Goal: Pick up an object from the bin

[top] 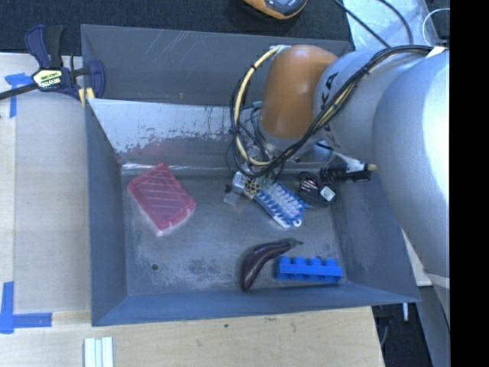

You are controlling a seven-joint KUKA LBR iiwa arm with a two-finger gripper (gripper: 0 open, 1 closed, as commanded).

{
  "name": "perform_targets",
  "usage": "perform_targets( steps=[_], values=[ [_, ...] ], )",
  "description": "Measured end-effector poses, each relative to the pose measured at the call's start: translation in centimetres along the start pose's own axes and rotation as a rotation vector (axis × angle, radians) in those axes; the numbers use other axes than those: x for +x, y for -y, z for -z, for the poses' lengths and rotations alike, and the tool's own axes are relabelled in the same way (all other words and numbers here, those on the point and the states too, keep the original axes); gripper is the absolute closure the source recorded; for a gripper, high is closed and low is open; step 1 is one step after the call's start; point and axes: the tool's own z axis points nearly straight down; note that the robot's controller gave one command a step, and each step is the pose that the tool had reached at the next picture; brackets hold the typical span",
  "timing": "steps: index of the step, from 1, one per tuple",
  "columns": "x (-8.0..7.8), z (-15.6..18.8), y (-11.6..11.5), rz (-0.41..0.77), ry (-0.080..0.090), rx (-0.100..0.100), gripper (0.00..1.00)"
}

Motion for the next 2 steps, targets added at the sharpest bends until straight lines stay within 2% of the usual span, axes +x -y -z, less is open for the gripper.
perform_targets(
  steps=[1, 2],
  values=[
    [0.8, -2.1, 8.5, 0.091, 0.037, -0.013, 0.00],
    [-0.9, -2.2, 7.6, -0.099, 0.005, -0.007, 1.00]
  ],
)
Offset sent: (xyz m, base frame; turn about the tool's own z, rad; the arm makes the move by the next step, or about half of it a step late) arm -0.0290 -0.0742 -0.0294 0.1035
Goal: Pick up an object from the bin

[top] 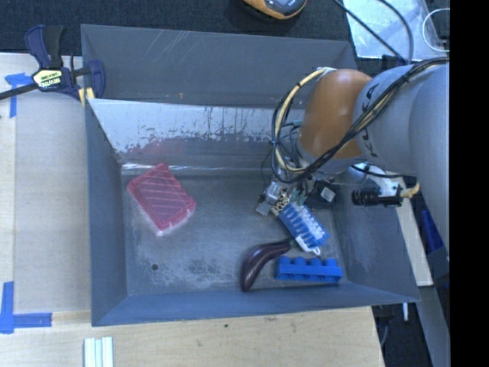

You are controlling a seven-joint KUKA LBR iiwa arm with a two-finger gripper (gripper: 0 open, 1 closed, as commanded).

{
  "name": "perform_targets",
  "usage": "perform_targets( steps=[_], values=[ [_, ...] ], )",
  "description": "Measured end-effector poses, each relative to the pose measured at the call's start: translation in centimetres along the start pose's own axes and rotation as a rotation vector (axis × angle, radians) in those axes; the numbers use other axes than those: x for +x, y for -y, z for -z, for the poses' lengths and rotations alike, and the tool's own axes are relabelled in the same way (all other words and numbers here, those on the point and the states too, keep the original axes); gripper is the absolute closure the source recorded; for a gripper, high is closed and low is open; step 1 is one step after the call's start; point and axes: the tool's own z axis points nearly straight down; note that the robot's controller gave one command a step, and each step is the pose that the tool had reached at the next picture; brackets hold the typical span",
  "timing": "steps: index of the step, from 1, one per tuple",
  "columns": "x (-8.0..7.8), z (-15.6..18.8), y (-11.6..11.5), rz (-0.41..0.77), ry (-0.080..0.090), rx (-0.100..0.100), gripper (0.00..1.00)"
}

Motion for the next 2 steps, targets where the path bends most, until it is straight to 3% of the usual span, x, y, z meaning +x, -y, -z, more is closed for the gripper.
perform_targets(
  steps=[2],
  values=[
    [0.07, 0.20, 0.04, 0.000, 0.000, 0.000, 1.00]
  ],
)
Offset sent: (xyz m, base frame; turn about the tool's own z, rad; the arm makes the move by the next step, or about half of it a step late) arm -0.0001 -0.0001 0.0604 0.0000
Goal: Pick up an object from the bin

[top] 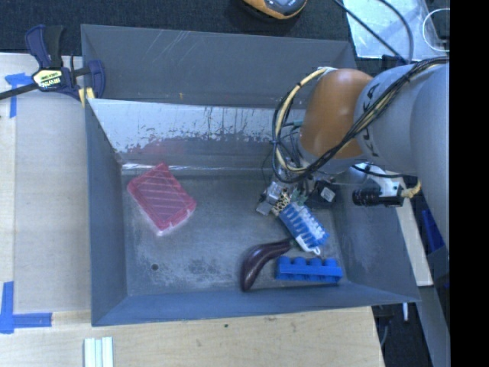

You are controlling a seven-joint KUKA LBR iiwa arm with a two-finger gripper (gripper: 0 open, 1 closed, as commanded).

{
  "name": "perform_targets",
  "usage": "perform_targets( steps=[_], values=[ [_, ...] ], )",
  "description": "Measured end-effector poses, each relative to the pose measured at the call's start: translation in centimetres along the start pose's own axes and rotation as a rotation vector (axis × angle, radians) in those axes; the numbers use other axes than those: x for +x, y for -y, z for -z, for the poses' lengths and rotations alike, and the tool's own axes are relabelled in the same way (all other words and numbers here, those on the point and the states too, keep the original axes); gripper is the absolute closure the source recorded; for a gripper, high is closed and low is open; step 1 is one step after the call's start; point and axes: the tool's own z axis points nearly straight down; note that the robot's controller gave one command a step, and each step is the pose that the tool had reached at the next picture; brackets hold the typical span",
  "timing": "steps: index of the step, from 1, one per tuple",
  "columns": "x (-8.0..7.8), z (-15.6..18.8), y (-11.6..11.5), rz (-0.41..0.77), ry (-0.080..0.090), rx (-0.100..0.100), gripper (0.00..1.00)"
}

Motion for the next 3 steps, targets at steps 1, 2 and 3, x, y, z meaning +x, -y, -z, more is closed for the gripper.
perform_targets(
  steps=[1, 2, 3],
  values=[
    [0.2, 1.4, 0.2, 0.001, -0.005, 0.004, 1.00],
    [0.1, 3.5, 0.2, 0.001, -0.004, 0.004, 1.00],
    [0.1, 5.2, 0.2, 0.001, -0.001, 0.003, 1.00]
  ],
)
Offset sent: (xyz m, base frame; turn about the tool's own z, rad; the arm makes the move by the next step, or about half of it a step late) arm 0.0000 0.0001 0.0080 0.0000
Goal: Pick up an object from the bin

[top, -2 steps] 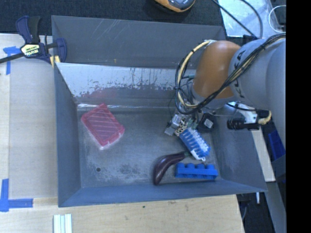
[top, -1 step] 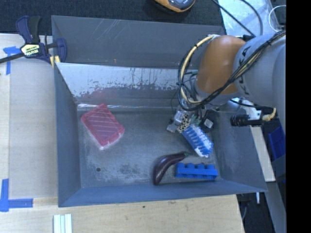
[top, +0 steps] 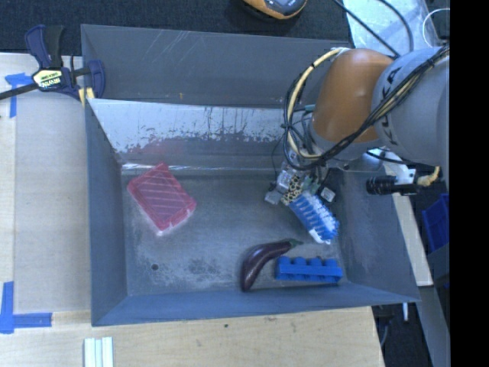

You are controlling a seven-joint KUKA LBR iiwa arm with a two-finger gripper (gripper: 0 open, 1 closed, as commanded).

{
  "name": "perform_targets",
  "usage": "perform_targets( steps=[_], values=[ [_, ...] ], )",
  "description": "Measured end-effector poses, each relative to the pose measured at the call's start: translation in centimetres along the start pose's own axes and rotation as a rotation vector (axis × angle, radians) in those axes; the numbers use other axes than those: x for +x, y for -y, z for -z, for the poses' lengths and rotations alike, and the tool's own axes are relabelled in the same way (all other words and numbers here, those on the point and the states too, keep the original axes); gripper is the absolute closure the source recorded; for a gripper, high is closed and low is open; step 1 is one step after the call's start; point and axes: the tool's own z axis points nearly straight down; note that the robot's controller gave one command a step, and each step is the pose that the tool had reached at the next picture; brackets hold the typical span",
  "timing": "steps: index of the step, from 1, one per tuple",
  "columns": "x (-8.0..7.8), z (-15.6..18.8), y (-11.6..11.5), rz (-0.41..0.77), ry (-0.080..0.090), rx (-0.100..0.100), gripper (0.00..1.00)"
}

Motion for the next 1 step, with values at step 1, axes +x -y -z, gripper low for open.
perform_targets(
  steps=[1],
  values=[
    [-0.04, 1.24, -0.01, 0.001, 0.001, -0.001, 1.00]
  ],
)
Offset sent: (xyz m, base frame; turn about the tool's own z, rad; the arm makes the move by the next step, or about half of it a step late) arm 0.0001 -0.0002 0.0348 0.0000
